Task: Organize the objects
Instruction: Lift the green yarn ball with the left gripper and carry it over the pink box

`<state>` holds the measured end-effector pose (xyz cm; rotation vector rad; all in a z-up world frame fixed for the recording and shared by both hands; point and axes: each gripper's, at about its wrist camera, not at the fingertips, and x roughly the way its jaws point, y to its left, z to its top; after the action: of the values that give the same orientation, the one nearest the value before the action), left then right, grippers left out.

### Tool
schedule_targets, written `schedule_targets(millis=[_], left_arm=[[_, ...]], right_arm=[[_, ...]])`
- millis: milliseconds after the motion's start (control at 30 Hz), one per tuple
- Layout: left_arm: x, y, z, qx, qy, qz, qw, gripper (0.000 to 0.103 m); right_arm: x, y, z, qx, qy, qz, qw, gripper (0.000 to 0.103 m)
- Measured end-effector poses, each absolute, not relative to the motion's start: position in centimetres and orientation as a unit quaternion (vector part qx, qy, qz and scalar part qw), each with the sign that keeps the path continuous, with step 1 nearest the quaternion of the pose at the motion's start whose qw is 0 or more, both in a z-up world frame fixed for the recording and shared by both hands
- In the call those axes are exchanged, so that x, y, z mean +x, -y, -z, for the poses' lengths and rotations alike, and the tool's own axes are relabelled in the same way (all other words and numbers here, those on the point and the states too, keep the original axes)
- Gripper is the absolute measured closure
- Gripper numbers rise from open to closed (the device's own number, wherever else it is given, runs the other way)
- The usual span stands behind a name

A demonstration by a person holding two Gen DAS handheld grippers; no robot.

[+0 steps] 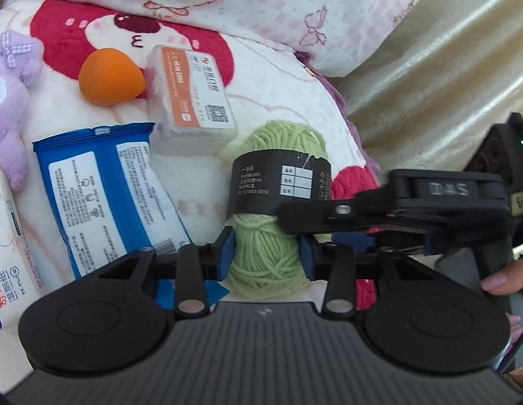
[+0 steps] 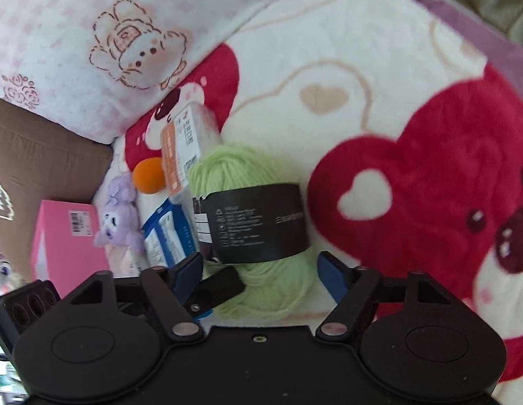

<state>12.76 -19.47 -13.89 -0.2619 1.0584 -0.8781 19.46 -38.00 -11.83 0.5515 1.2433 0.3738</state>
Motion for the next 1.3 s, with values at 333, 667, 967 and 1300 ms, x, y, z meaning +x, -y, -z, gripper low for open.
schedule_targets(millis=[333,667,967,1300], left_arm=[[10.9,17.8,12.2,-0.131,-0.479,0.412,0.764,0.066],[9.1,14.1,10.6,-0.139,-0.476,0.415,0.763,0.066],[7.6,13.1,8.1,-0.107,-0.473,0.407,0.774,0.066],[5.6,10.0,4.5,-0.070,-0.458,0.407,0.787,0.065]], right_arm=[[17.5,34.7,8.4,0.148,-0.536,-0.227,0.799,0.042],[14.6,32.3,6.4,0.115,-0.524,-0.279,0.797,0.042],[13.2,31.7,5.0,0.118,-0.517,-0.302,0.792,0.042],[10.4,29.8,2.1,0.122,-0.495,-0.335,0.792,0.042]])
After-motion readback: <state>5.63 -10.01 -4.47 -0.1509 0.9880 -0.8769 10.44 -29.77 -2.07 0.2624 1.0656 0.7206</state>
